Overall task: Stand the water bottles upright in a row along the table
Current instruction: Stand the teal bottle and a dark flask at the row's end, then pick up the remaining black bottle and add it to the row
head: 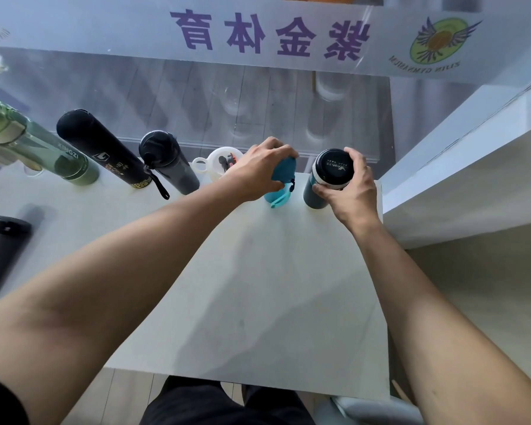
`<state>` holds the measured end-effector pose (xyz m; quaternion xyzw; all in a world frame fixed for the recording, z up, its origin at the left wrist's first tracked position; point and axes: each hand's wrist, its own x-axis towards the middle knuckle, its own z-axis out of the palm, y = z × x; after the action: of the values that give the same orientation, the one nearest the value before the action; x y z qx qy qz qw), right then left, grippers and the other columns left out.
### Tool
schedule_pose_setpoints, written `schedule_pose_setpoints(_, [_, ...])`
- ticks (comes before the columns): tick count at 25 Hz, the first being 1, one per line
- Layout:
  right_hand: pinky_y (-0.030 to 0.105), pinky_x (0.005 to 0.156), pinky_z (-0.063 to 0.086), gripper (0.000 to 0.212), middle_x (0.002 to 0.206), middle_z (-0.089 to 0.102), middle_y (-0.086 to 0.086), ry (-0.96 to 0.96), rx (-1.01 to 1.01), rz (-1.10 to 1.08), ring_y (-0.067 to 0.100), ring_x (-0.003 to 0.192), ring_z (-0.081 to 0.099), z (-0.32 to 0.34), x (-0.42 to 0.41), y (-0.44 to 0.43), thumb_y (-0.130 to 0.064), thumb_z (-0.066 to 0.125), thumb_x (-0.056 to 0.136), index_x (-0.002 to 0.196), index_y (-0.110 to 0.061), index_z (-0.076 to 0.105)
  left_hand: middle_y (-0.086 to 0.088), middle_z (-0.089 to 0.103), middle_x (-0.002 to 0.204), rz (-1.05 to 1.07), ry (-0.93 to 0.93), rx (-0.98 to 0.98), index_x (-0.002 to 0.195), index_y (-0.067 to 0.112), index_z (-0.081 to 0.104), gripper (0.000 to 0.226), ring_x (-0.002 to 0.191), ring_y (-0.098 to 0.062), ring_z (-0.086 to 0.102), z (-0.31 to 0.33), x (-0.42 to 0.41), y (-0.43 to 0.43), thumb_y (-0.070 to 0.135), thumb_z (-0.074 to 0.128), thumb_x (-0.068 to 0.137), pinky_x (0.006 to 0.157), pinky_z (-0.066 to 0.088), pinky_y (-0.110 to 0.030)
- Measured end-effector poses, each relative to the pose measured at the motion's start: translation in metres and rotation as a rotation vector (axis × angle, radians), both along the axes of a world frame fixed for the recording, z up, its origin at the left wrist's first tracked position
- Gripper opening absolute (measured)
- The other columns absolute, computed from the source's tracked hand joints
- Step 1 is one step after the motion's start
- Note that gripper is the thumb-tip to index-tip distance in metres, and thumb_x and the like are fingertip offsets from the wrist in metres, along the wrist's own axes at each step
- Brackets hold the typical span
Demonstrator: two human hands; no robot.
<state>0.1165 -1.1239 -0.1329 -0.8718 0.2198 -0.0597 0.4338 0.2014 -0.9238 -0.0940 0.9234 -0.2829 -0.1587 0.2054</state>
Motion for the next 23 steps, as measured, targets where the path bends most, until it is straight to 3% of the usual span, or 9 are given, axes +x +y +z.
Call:
schedule_pose_setpoints(3, [0.021, 0.101, 0.035, 0.099, 0.139, 0.050, 0.002, 0.022, 0.002, -0.001, 0.020, 0.130, 0.049, -0.001, -0.001, -0.001, -0.029, 0.091, 0.066, 0.148, -0.031, 0.036, -0.003, 0.043, 0.141, 0.007, -0.005, 0.017, 0.136, 0.033, 0.048, 0.064, 0.118, -0.033, 0.049, -0.001, -0.003, 0.000, 0.023, 0.076, 0.080, 0.086, 0.040, -0.034])
schedule_pose_setpoints(6, [0.025, 0.108, 0.034, 0.106, 0.150, 0.043, 0.003, 0.024, -0.034, 0.015, 0.020, 0.138, 0.043, 0.012, -0.006, 0.004, -0.034, 0.090, 0.069, 0.154, -0.031, 0.027, -0.005, 0.032, 0.154, 0.009, -0.038, 0.087, 0.146, 0.036, 0.036, 0.073, 0.127, -0.038, 0.044, 0.008, -0.011, 0.004, 0.031, 0.073, 0.083, 0.100, 0.041, -0.047])
schedule_pose_setpoints(9, [0.023, 0.104, 0.040, 0.082, 0.146, 0.046, 0.006, -0.162, -0.182, 0.044, 0.022, 0.131, 0.048, 0.033, -0.016, 0.016, -0.036, 0.077, 0.082, 0.151, -0.027, 0.033, -0.006, 0.039, 0.151, 0.036, -0.135, 0.054, 0.146, 0.032, 0.039, 0.063, 0.126, -0.036, 0.046, 0.025, -0.029, 0.017, 0.038, 0.065, 0.088, 0.103, 0.041, -0.048])
schedule_pose_setpoints(13, [0.039, 0.108, 0.048, 0.055, 0.141, 0.052, 0.008, -0.310, -0.260, 0.138, 0.023, 0.127, 0.053, 0.058, -0.028, 0.058, -0.034, 0.062, 0.092, 0.143, -0.017, 0.047, -0.003, 0.048, 0.144, 0.112, -0.267, 0.017, 0.138, 0.026, 0.049, 0.050, 0.126, -0.031, 0.047, 0.043, -0.066, 0.059, 0.038, 0.056, 0.091, 0.104, 0.036, -0.046])
schedule_pose_setpoints(18, [0.043, 0.111, 0.041, 0.049, 0.137, 0.057, 0.008, -0.308, -0.263, 0.271, 0.025, 0.130, 0.052, 0.066, -0.036, 0.128, -0.020, 0.065, 0.091, 0.139, -0.013, 0.054, 0.001, 0.051, 0.142, 0.305, -0.312, 0.004, 0.132, 0.026, 0.055, 0.045, 0.126, -0.027, 0.048, 0.049, -0.110, 0.137, 0.035, 0.058, 0.089, 0.103, 0.034, -0.040])
schedule_pose_setpoints(23, [0.043, 0.111, 0.039, 0.050, 0.144, 0.055, 0.006, -0.281, -0.305, 0.445, 0.026, 0.135, 0.048, 0.067, -0.037, 0.224, -0.021, 0.065, 0.089, 0.138, -0.016, 0.056, 0.001, 0.051, 0.142, 0.500, -0.261, 0.053, 0.132, 0.028, 0.055, 0.042, 0.129, -0.026, 0.046, 0.042, -0.143, 0.237, 0.031, 0.058, 0.090, 0.106, 0.031, -0.039])
